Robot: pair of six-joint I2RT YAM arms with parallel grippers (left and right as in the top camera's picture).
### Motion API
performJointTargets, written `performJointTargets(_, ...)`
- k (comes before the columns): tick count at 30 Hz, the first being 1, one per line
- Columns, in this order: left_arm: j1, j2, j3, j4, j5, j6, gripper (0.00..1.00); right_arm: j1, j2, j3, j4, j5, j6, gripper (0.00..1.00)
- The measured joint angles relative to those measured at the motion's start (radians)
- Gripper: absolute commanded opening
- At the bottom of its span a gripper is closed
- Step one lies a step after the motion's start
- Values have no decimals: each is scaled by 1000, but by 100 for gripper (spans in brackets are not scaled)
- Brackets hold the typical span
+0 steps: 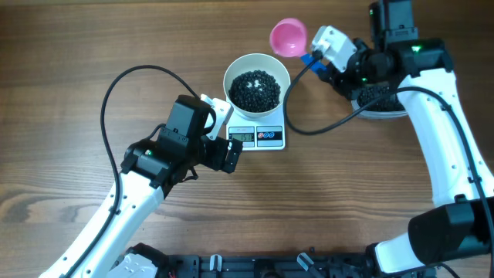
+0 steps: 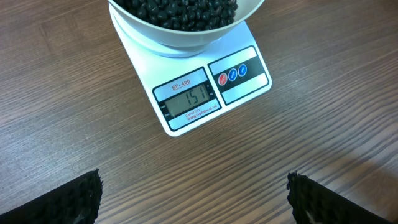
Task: Scoop item into bowl and weigh 150g on scale
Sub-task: 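Carry the scoop left over the white bowl on the scale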
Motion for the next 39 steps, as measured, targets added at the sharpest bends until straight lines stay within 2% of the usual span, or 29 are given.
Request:
performJointTargets(8,0,0,0,0,0,0,100,87,1,0,124,67,-77,4)
performJointTargets(13,0,0,0,0,0,0,100,120,11,0,135,92,-85,4)
performJointTargets(23,0,0,0,0,0,0,100,139,132,0,278,190,-93,4)
performJointTargets(35,0,0,0,0,0,0,100,190,188,-3,193,361,-132,4)
performJointTargets(39,0,0,0,0,0,0,100,192,188,-5,243,473,-190,4)
